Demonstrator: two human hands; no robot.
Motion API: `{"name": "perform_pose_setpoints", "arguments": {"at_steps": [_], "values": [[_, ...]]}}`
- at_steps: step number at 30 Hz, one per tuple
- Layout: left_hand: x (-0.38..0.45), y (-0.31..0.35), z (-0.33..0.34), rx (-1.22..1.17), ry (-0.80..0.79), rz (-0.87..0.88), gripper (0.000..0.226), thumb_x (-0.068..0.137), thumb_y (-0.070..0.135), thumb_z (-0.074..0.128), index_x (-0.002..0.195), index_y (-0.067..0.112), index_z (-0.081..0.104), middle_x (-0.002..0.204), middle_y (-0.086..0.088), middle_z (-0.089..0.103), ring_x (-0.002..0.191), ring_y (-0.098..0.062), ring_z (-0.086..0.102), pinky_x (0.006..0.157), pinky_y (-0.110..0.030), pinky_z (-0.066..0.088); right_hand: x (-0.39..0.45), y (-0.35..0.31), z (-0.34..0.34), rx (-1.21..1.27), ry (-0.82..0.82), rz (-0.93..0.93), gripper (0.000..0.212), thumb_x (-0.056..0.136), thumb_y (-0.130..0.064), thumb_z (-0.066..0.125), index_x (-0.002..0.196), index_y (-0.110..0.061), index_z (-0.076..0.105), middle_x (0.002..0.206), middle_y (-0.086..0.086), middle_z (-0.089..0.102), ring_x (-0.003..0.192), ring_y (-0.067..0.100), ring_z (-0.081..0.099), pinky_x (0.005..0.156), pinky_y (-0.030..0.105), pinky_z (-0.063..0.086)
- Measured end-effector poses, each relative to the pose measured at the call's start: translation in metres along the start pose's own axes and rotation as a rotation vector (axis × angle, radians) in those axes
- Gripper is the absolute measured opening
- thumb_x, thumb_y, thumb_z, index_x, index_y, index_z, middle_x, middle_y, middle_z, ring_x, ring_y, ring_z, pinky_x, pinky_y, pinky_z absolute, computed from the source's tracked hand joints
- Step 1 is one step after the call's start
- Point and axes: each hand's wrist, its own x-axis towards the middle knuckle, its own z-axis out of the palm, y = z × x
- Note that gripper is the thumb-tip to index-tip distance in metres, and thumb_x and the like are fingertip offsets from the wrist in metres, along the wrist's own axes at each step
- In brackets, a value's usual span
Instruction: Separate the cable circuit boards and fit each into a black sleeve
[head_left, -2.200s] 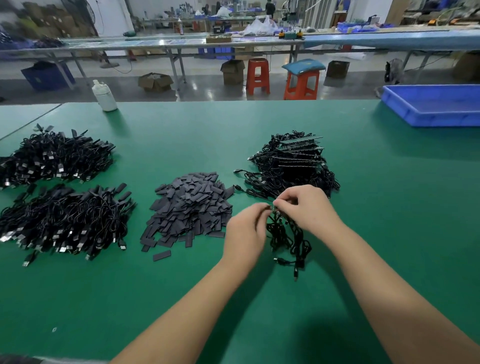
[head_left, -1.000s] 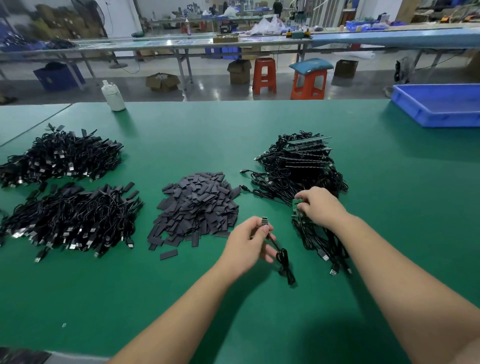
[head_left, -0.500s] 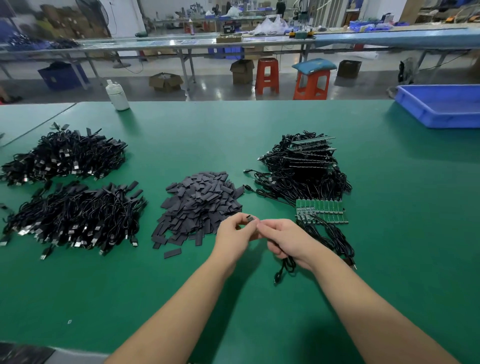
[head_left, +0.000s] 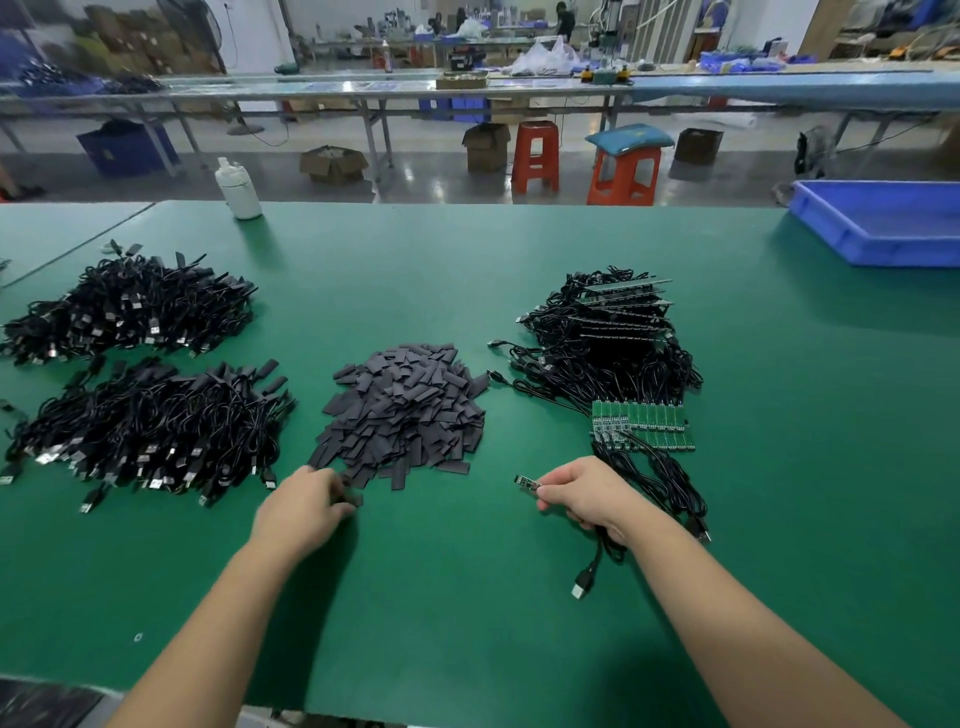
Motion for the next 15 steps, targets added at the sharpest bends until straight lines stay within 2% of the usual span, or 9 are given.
{"name": "perform_pose_setpoints", "arguments": {"at_steps": [3,8,12,14,15], "values": [[0.003,-0.015,0.004,-0.081,-0.015,-0.036,0.019,0.084,0.039,0.074,0.092,0.029,0.06,0.102,0.0,0.057,0.085,-0.016,0.059,0.081,-0.035,0.052,0.001,0.002,0.007,0.022,-0.03,-0.028,0.009,0.092,-0.018,0.065,0.095,-0.015,0.074,0.081,-0.001,0.076,0.044,0.006,0.041,0.041,0.02,0.034],[0.005,-0.012,0.001,-0.169,-0.03,-0.049,0.018,0.084,0.03,0.076,0.083,0.023,0.059,0.094,0.0,0.063,0.079,-0.014,0.059,0.074,-0.032,0.051,0.002,0.006,0.015,0.133,-0.088,-0.046,0.02,0.091,-0.011,0.067,0.11,-0.015,0.068,0.091,-0.001,0.078,0.046,0.006,0.046,0.041,0.019,0.038],[-0.008,0.013,0.003,-0.317,-0.142,0.147,0.014,0.087,0.024,0.073,0.088,0.029,0.059,0.084,0.007,0.067,0.071,-0.007,0.064,0.061,-0.021,0.046,0.002,0.011,0.019,0.196,-0.111,-0.029,0.022,0.092,-0.009,0.065,0.112,-0.018,0.068,0.09,0.001,0.077,0.048,0.006,0.044,0.043,0.02,0.039],[-0.018,0.033,0.006,-0.401,-0.198,0.253,0.019,0.092,0.021,0.067,0.099,0.038,0.064,0.09,0.012,0.068,0.073,-0.002,0.063,0.068,-0.018,0.047,0.003,0.013,0.02,0.201,-0.116,-0.031,0.019,0.091,-0.009,0.065,0.107,-0.019,0.071,0.089,0.0,0.077,0.048,0.005,0.045,0.044,0.02,0.039],[-0.02,0.043,0.01,-0.421,-0.203,0.293,0.024,0.094,0.019,0.062,0.105,0.04,0.067,0.097,0.015,0.067,0.081,0.0,0.062,0.076,-0.018,0.048,0.004,0.014,0.02,0.197,-0.121,-0.032,0.018,0.091,-0.009,0.066,0.104,-0.02,0.072,0.088,0.0,0.077,0.048,0.005,0.046,0.045,0.02,0.039]]}}
